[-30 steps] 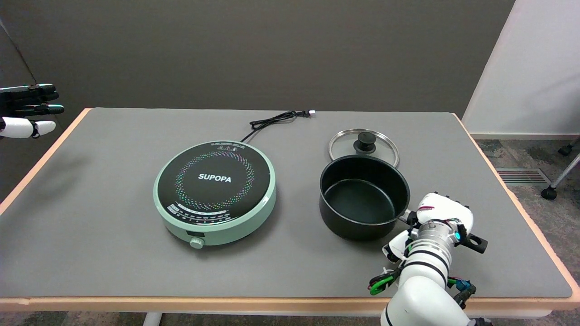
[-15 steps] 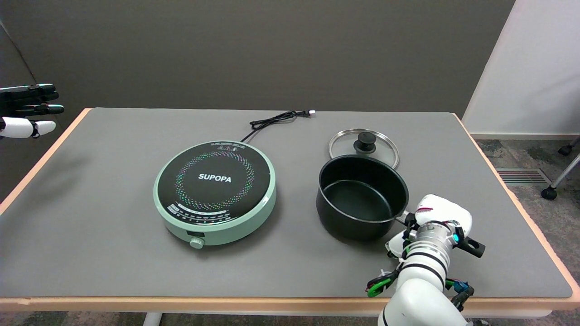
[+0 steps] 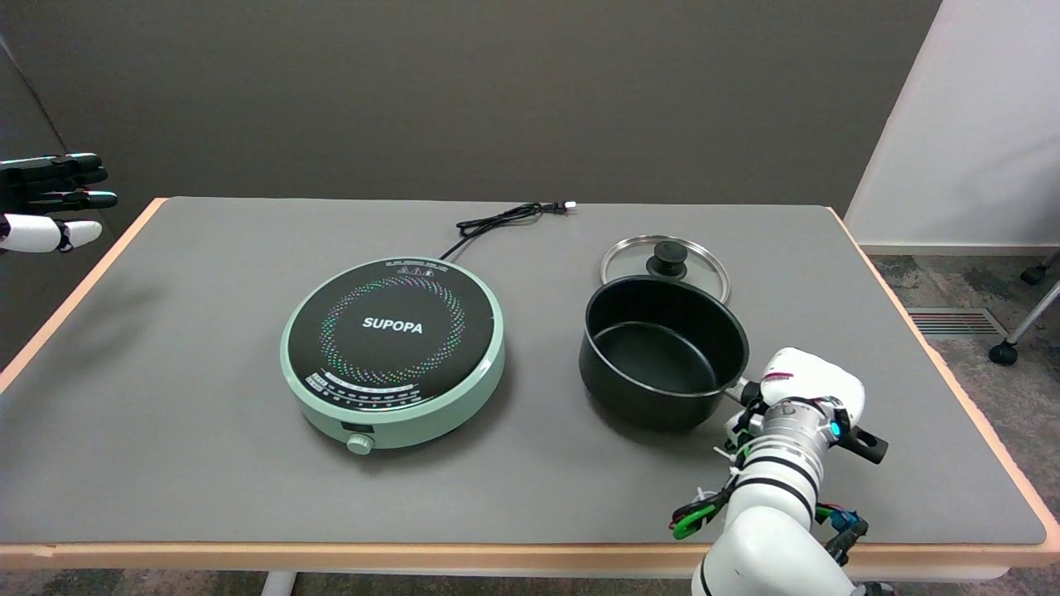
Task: Place the pot onto the induction cooker.
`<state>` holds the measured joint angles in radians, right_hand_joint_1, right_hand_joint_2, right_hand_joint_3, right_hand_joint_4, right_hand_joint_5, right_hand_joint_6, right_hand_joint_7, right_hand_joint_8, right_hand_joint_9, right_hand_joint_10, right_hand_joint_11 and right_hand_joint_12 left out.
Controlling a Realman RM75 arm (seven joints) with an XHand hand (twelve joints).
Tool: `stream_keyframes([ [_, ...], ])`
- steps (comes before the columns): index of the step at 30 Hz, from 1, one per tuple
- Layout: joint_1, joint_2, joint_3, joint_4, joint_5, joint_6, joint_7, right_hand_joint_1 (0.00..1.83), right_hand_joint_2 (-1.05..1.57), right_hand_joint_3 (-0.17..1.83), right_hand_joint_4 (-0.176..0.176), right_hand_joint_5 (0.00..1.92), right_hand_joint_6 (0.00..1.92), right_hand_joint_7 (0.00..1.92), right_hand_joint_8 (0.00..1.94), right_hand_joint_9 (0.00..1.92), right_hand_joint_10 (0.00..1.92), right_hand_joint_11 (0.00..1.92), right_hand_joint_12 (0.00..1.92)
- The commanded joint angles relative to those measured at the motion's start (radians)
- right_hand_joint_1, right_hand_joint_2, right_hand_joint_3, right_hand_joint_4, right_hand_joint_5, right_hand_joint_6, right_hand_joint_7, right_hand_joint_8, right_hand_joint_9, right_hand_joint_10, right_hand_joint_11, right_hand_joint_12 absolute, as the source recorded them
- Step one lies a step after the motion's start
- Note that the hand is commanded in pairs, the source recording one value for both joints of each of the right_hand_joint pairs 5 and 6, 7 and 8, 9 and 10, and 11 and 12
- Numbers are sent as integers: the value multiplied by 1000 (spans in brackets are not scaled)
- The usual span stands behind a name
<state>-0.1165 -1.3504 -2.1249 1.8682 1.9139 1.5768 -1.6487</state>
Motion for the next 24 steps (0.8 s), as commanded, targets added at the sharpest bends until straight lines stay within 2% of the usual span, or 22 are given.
stream_keyframes([
  [1, 2, 7, 26, 0, -10, -24, 28, 1057, 928, 794, -86, 1708, 1708, 1708, 1708, 1708, 1708, 1708, 1708],
  [11, 2, 8, 37, -1, -33, -70, 28, 1063, 981, 770, -87, 1706, 1706, 1706, 1706, 1706, 1706, 1706, 1706],
  [14, 2, 10, 38, -2, -48, -85, 41, 932, 1179, 778, -84, 1711, 1711, 1711, 1711, 1711, 1711, 1711, 1711],
  [15, 2, 10, 39, -3, -49, -88, 44, 924, 1166, 811, -84, 1712, 1712, 1712, 1712, 1712, 1712, 1712, 1712],
  [17, 2, 11, 39, -5, -50, -94, 52, 879, 1027, 1109, -81, 1731, 1731, 1731, 1731, 1731, 1731, 1731, 1731],
  [22, 2, 11, 39, -6, -58, -125, 52, 877, 1130, 857, -81, 1741, 1741, 1741, 1741, 1741, 1741, 1741, 1741],
  [24, 2, 11, 41, -6, -69, -147, 52, 917, 1203, 673, -82, 1738, 1738, 1738, 1738, 1738, 1738, 1738, 1738],
])
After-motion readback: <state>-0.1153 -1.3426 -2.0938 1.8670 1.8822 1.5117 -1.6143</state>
